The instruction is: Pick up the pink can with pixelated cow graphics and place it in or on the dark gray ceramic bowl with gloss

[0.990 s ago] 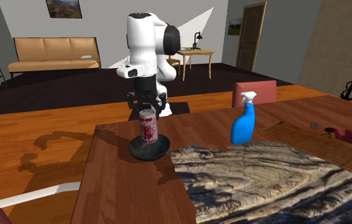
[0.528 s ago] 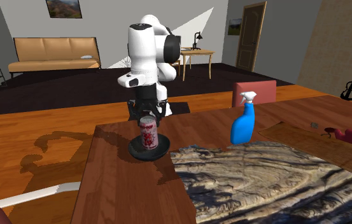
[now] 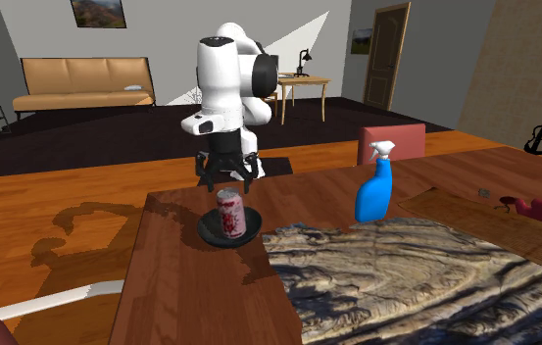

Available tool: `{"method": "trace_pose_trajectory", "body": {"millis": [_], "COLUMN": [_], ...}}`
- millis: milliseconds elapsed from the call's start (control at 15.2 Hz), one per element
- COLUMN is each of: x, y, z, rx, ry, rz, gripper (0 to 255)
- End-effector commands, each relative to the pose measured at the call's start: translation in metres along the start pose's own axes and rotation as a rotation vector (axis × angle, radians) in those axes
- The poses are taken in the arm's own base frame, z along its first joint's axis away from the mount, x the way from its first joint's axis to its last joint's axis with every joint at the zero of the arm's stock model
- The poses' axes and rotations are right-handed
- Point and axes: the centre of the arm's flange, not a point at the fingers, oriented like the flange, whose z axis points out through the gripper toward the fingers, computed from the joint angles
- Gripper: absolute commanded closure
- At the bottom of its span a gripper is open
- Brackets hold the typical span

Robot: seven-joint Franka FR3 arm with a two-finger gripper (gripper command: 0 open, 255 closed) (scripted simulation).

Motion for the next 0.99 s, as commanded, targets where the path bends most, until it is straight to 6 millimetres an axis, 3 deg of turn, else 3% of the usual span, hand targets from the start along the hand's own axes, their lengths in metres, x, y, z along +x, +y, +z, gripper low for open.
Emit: {"method": "trace_pose_trajectory", "body": {"millis": [0, 132, 396, 924], "x": [0.0, 0.0, 0.0, 0.0], "y": [0.0, 0.0, 0.0, 0.0], "z": [0.0, 0.0, -0.05, -0.05], "rx": [0.0, 0.0, 0.0, 0.0], "ry": [0.0, 0.0, 0.0, 0.0], "rz": [0.0, 0.0, 0.0, 0.0], "gripper": [0, 0, 0, 0]}}
